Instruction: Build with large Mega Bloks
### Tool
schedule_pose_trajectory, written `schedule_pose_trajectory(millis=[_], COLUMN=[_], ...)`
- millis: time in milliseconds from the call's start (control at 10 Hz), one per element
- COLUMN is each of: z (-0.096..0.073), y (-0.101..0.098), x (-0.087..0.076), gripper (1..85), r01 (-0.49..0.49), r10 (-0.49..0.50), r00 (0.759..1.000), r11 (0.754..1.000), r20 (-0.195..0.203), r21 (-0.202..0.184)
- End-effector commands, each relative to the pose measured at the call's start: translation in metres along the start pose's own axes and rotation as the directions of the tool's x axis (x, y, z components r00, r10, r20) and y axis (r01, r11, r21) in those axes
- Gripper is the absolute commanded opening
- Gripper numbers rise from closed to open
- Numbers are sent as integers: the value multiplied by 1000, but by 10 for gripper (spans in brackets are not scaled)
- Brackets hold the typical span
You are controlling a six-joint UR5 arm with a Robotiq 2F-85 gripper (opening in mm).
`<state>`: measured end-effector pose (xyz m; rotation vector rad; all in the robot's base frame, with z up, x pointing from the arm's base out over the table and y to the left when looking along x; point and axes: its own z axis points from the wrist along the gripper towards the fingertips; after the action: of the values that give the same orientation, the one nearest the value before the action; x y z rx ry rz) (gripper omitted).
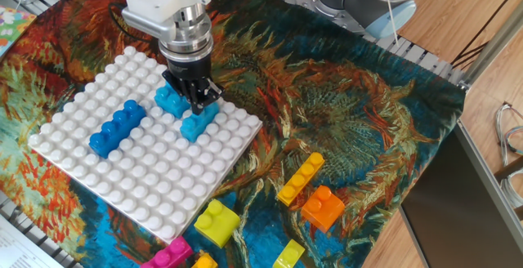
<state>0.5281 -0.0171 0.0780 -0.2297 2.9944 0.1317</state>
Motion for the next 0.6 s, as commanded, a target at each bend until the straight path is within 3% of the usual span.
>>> schedule_pose_trajectory(millis=[0, 500], z=[-1, -17], y=[2, 9], x=[-2, 2], gripper=[13, 13], r01=[-7, -16], r10=[7, 16], r00=[1000, 1000], r11=[1000, 1000], r20=[8, -7], r21=[-10, -23])
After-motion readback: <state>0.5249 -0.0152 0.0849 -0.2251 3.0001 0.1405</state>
